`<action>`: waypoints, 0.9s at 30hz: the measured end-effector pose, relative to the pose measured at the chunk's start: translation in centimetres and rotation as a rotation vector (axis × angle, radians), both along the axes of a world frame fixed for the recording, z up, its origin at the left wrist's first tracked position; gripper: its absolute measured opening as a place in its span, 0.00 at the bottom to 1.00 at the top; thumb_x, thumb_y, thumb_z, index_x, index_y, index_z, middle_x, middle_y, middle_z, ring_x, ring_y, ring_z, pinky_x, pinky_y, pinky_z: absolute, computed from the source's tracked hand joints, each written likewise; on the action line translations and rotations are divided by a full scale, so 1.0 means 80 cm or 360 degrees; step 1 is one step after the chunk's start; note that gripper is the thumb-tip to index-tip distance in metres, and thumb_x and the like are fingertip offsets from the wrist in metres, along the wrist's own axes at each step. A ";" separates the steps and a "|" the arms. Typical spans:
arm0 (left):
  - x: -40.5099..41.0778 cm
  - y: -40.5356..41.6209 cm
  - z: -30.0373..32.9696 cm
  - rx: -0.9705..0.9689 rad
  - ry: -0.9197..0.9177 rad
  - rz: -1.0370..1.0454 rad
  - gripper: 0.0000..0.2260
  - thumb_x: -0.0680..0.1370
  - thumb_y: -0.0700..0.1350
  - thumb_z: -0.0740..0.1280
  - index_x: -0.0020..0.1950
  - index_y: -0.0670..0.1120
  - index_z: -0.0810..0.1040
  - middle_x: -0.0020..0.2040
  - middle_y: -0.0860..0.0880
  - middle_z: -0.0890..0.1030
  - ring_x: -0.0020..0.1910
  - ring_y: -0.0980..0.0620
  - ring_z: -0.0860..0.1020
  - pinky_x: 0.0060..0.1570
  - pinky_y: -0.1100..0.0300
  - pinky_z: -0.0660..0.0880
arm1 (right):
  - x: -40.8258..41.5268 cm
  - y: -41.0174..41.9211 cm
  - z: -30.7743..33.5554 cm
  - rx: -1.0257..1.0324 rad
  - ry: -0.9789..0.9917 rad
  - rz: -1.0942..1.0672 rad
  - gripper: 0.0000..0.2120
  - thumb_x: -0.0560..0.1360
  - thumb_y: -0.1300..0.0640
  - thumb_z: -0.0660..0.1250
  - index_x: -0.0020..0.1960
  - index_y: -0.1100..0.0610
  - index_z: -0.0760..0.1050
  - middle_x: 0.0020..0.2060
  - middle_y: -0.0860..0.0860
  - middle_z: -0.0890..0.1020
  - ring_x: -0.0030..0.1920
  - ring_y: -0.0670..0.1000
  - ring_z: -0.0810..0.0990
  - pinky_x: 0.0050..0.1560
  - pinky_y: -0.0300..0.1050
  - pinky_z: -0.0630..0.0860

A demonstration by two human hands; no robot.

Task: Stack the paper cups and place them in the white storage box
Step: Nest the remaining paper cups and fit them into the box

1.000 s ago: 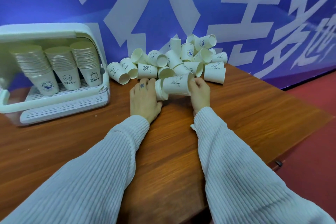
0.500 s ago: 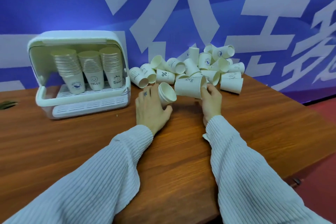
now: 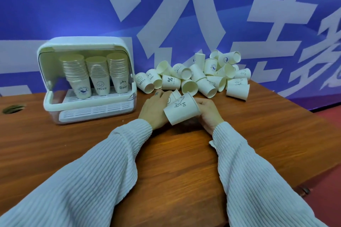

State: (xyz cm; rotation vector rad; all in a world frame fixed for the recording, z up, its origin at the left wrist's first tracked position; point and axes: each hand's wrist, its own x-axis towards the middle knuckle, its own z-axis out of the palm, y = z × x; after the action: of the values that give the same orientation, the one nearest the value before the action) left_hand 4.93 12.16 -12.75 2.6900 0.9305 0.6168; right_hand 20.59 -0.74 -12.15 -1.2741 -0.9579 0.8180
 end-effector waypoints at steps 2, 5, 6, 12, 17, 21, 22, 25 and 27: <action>0.002 0.001 0.000 0.0028 -0.0019 0.0042 0.31 0.74 0.62 0.67 0.74 0.51 0.68 0.64 0.46 0.73 0.63 0.42 0.75 0.59 0.45 0.74 | 0.009 -0.001 0.000 0.0119 0.0093 -0.0196 0.08 0.78 0.65 0.70 0.54 0.65 0.86 0.47 0.62 0.87 0.49 0.57 0.85 0.53 0.55 0.80; 0.009 0.005 -0.001 0.0099 -0.0045 0.0176 0.40 0.74 0.61 0.74 0.78 0.48 0.60 0.67 0.43 0.75 0.64 0.40 0.76 0.61 0.44 0.74 | 0.031 -0.003 -0.004 0.0293 0.0371 -0.0459 0.11 0.79 0.65 0.68 0.60 0.68 0.82 0.58 0.69 0.82 0.63 0.64 0.82 0.61 0.56 0.79; 0.011 0.006 0.000 0.0069 -0.0065 0.0183 0.43 0.73 0.60 0.75 0.80 0.47 0.57 0.68 0.42 0.75 0.65 0.40 0.75 0.62 0.44 0.74 | 0.034 -0.004 -0.005 0.0331 0.0438 -0.0503 0.14 0.79 0.64 0.69 0.62 0.69 0.81 0.60 0.71 0.80 0.66 0.66 0.79 0.61 0.56 0.78; 0.015 0.004 -0.005 0.0076 -0.0280 0.0083 0.39 0.75 0.53 0.72 0.81 0.44 0.59 0.78 0.42 0.65 0.77 0.41 0.62 0.77 0.46 0.60 | 0.026 -0.014 0.006 0.0415 0.0530 -0.0490 0.10 0.80 0.63 0.67 0.52 0.56 0.88 0.57 0.60 0.86 0.58 0.55 0.84 0.60 0.52 0.79; -0.010 -0.024 0.024 -0.0150 -0.0766 -0.0164 0.36 0.73 0.41 0.66 0.81 0.48 0.61 0.78 0.47 0.65 0.75 0.47 0.65 0.73 0.56 0.61 | 0.008 -0.011 0.016 0.0395 0.0379 -0.0319 0.10 0.80 0.67 0.64 0.54 0.62 0.85 0.45 0.54 0.88 0.45 0.49 0.85 0.44 0.42 0.80; -0.036 -0.019 0.035 -0.0210 -0.0444 -0.0417 0.45 0.73 0.49 0.74 0.84 0.51 0.53 0.80 0.49 0.62 0.80 0.49 0.60 0.77 0.46 0.62 | -0.021 0.002 0.029 0.0362 0.0209 -0.0137 0.07 0.80 0.64 0.68 0.48 0.61 0.85 0.38 0.52 0.86 0.40 0.49 0.84 0.44 0.45 0.78; -0.045 -0.017 0.036 -0.0187 -0.0416 -0.0384 0.45 0.73 0.50 0.74 0.84 0.50 0.52 0.80 0.49 0.62 0.80 0.48 0.60 0.77 0.47 0.61 | -0.030 0.004 0.034 0.0364 0.0204 -0.0099 0.07 0.79 0.62 0.70 0.45 0.59 0.86 0.39 0.53 0.86 0.40 0.49 0.84 0.43 0.44 0.78; -0.077 -0.019 0.045 -0.0248 -0.0538 -0.0311 0.37 0.76 0.47 0.74 0.81 0.48 0.61 0.74 0.49 0.72 0.71 0.54 0.69 0.70 0.55 0.66 | -0.054 0.015 0.043 0.0334 0.0151 -0.0028 0.09 0.78 0.64 0.70 0.42 0.58 0.87 0.40 0.53 0.86 0.41 0.49 0.84 0.46 0.46 0.78; -0.100 -0.019 0.050 -0.0249 -0.0653 -0.0291 0.28 0.76 0.45 0.74 0.74 0.49 0.70 0.64 0.53 0.77 0.61 0.57 0.74 0.62 0.54 0.73 | -0.073 0.025 0.048 0.0296 0.0074 0.0038 0.11 0.80 0.65 0.68 0.45 0.58 0.87 0.44 0.54 0.87 0.45 0.51 0.85 0.51 0.48 0.78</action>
State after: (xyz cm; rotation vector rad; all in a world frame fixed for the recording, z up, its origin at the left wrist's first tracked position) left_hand -3.04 10.61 -8.79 2.3467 0.5899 0.9620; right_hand 14.74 1.24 -8.28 -1.0811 -0.9897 0.7557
